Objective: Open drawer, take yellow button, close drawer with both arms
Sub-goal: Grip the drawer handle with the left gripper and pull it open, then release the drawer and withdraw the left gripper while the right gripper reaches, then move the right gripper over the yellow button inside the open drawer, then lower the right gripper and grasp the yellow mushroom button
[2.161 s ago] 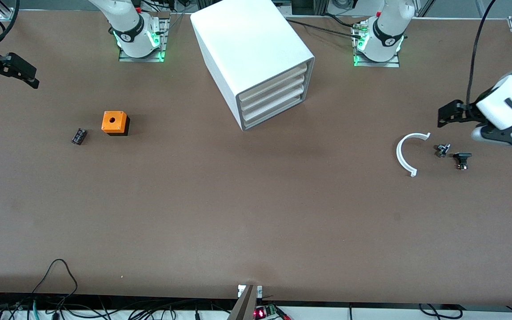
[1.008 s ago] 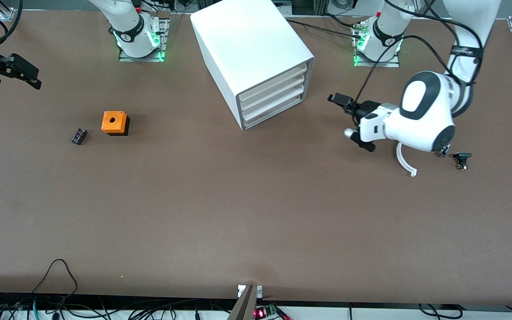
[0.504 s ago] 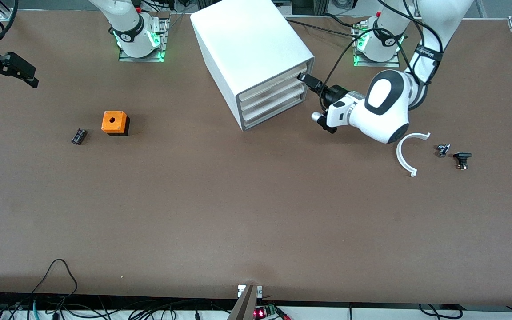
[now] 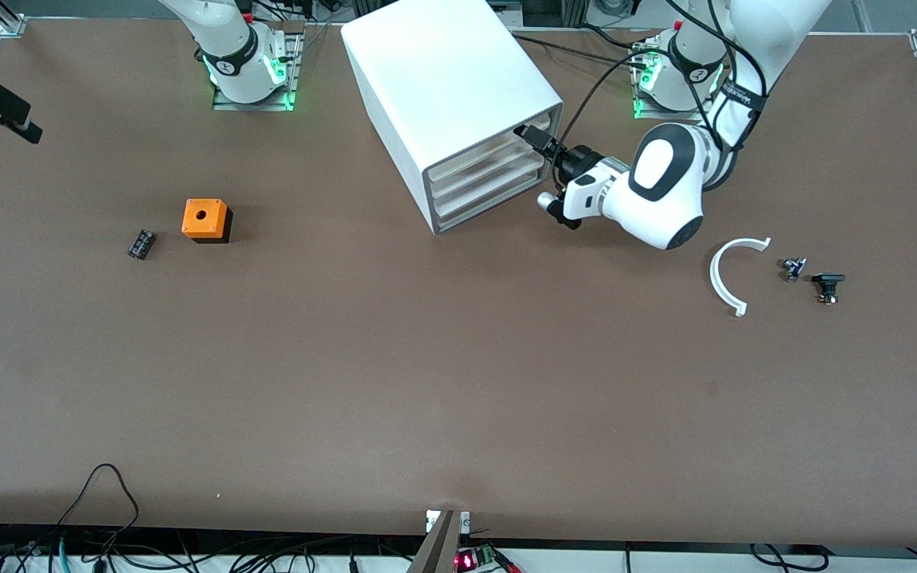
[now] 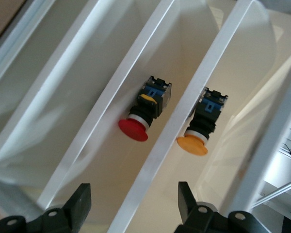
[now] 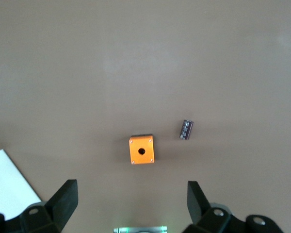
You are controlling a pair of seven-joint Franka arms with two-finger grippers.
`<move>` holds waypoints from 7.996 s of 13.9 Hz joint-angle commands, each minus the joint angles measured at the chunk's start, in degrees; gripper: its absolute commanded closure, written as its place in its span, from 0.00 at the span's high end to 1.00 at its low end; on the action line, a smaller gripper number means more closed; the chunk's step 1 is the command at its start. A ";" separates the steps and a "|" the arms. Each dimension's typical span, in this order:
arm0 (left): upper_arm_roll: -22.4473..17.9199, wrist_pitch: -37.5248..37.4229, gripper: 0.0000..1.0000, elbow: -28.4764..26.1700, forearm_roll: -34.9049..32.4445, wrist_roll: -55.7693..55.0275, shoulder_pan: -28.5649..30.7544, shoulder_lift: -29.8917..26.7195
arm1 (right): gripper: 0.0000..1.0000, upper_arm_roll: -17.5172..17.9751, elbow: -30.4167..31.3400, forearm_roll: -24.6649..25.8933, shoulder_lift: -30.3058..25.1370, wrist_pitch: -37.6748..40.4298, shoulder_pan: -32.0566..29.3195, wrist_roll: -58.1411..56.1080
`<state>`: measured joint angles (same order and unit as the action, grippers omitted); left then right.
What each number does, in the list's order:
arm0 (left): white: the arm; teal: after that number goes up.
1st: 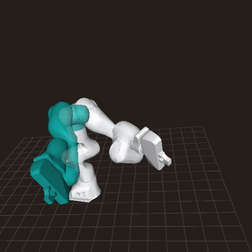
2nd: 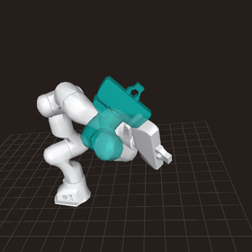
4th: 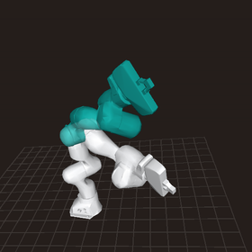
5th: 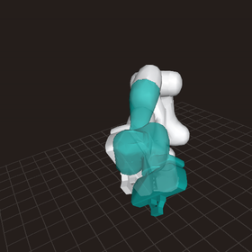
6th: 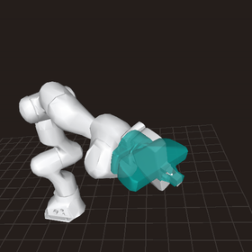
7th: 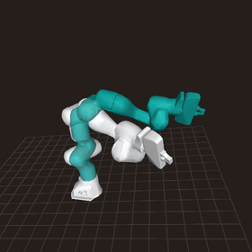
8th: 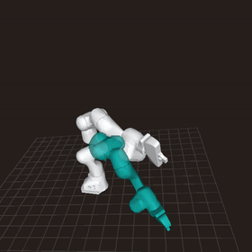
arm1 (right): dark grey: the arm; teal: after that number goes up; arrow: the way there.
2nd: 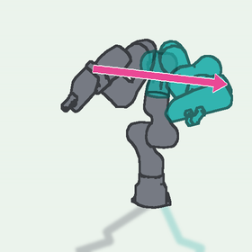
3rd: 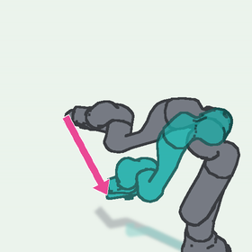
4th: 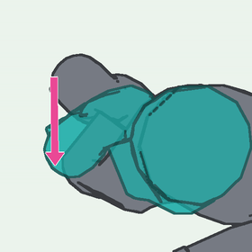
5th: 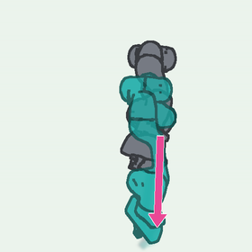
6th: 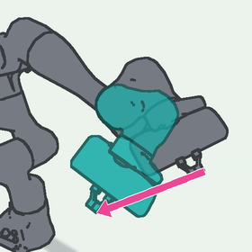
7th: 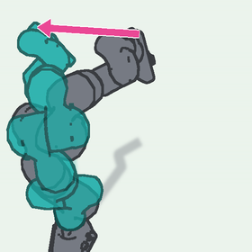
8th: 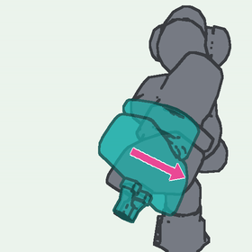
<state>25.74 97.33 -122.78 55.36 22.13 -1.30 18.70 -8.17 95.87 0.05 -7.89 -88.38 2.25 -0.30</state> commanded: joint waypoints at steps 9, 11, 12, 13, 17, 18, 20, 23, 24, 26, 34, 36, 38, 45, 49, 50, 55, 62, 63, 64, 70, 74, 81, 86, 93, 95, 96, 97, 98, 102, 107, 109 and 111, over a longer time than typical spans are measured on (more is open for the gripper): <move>2.04 2.77 0.00 -1.85 2.03 0.72 0.59 -0.24 | 1.00 -6.16 -4.91 -0.14 2.26 0.31 -1.54 -0.75; 0.64 2.77 0.00 -1.24 1.86 0.64 1.21 -0.42 | 1.00 -6.07 -4.82 -0.13 4.01 0.40 -1.28 -2.59; -1.89 2.77 0.00 -0.89 1.86 0.63 1.21 -0.42 | 1.00 -5.98 -4.90 -0.13 4.89 -0.03 -1.19 -3.73; -4.18 2.77 0.00 -0.01 1.77 0.98 1.21 -0.42 | 1.00 -5.81 -4.82 -0.13 5.77 0.31 -1.11 -4.78; -11.13 2.95 0.00 4.38 -1.39 0.46 1.30 -0.33 | 1.00 -5.80 -4.73 -0.13 6.04 2.85 -0.14 -7.42; -12.54 3.38 0.00 5.61 -1.48 0.46 1.56 -0.24 | 1.00 -5.80 -4.73 -0.13 6.04 3.04 -0.22 -9.00; -13.52 6.19 0.00 6.76 -1.48 1.16 2.09 -0.15 | 1.00 -5.72 -4.73 -0.40 6.48 2.34 0.04 -10.07; -13.61 6.55 1.00 6.76 -1.31 1.34 2.88 -0.77 | 1.00 -5.72 -5.08 -0.40 7.80 2.68 2.06 -10.16; -13.61 6.73 1.00 6.76 -1.31 1.34 2.88 -1.21 | 1.00 -5.45 -5.08 -0.49 7.54 2.86 2.15 -10.16; -13.78 7.43 1.00 7.98 -1.57 1.25 3.23 -2.17 | 1.00 -4.23 -5.17 -0.39 7.88 2.16 2.24 -10.07; -17.47 20.00 1.00 11.95 -12.91 1.16 6.83 -11.04 | 1.00 -3.52 -5.78 -0.75 11.49 -3.64 9.16 -10.15; -20.02 18.43 1.00 12.47 -18.49 1.07 7.36 -13.76 | 1.00 -3.61 -5.78 1.09 11.49 -3.47 12.77 -9.98; -20.82 13.53 1.00 18.51 -32.27 0.29 7.45 -14.39 | 1.00 -3.61 -5.70 0.84 11.49 -3.20 12.96 -10.07; -21.43 2.78 1.00 24.43 -55.00 -18.59 5.61 -18.26 | 1.00 -3.25 -5.78 -1.27 13.60 -4.86 23.93 -9.88; -21.61 1.28 1.00 24.25 -56.33 -23.09 4.90 -20.28 | 1.00 -3.17 -5.78 -5.49 15.18 -5.84 25.43 -14.88; -21.69 1.28 1.00 24.25 -56.33 -23.18 4.73 -20.28 | 1.00 -3.17 -5.78 -5.50 15.44 -5.92 25.96 -17.77; -21.70 1.10 1.00 24.25 -56.33 -25.64 4.29 -20.54 | 1.00 -3.17 -8.67 -5.58 19.91 -9.87 34.82 -28.50; -21.61 0.31 1.00 24.34 -56.24 -25.73 4.29 -21.07 | 1.00 -3.25 -25.63 -7.41 34.24 -11.29 46.00 -35.09; -21.61 0.23 1.00 24.34 -56.33 -25.73 4.37 -21.07 | 1.00 -3.26 -26.95 -9.60 35.39 -11.29 46.44 -38.25; -21.61 0.22 1.00 24.34 -56.33 -25.73 4.37 -21.07 | 1.00 -3.26 -28.18 -11.19 36.62 -11.29 46.79 -42.28; -21.78 0.31 1.00 24.43 -56.24 -25.73 4.37 -20.98 | 1.00 -3.43 -29.43 -12.09 38.38 -10.67 50.83 -52.78; -21.78 0.22 1.00 24.87 -56.24 -25.73 4.37 -20.90 | 1.00 -4.05 -32.41 -12.09 41.98 -10.85 53.91 -52.52; -21.78 0.22 1.00 25.13 -56.24 -25.64 4.46 -20.63 | 1.00 -3.96 -35.32 -12.00 46.38 -12.51 56.11 -52.08; -21.78 0.31 1.00 25.13 -56.24 -25.73 4.46 -20.55 | 1.00 -3.96 -35.32 -12.00 48.58 -15.24 56.20 -52.08; -21.78 0.31 1.00 25.13 -56.24 -25.73 4.55 -20.46 | 1.00 -3.96 -35.23 -12.00 50.78 -17.44 56.90 -51.55; -21.78 0.31 1.00 25.13 -56.24 -25.64 4.55 -20.46 | 1.00 -3.96 -35.23 -12.00 51.22 -17.53 56.99 -51.20; -21.78 0.31 1.00 25.13 -56.24 -25.64 4.46 -20.46 | 1.00 -3.87 -35.23 -12.00 51.30 -17.61 56.99 -51.11; -21.78 0.31 1.00 25.39 -56.15 -25.64 4.46 -20.46 | 1.00 -3.87 -35.23 -12.00 51.39 -17.79 56.99 -51.03; -21.78 0.31 1.00 25.83 -56.24 -25.64 4.46 -20.28 | 0.95 -3.78 -35.14 -12.00 51.31 -17.79 57.08 -50.94; -21.78 0.40 1.00 25.75 -56.24 -25.64 4.46 -20.28 | 0.66 -3.87 -34.96 -11.91 51.48 -17.79 57.08 -51.38; -21.78 0.40 1.00 25.83 -56.15 -25.73 4.38 -20.11 | 0.40 -3.78 -35.05 -11.91 51.31 -17.79 57.25 -51.38; -21.78 0.40 1.00 25.84 -56.24 -25.73 4.37 -19.93 | 0.32 -3.69 -35.05 -11.74 51.31 -17.79 57.34 -51.11; -21.70 0.49 1.00 25.92 -56.15 -25.73 4.37 -19.84 | 0.29 -3.69 -35.05 -11.74 50.96 -17.79 57.52 -51.03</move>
<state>4.25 98.62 -98.33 0.67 -2.99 3.69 -1.75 -11.22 62.64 -10.80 42.48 -106.50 59.13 -51.62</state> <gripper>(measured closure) 0.000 0.581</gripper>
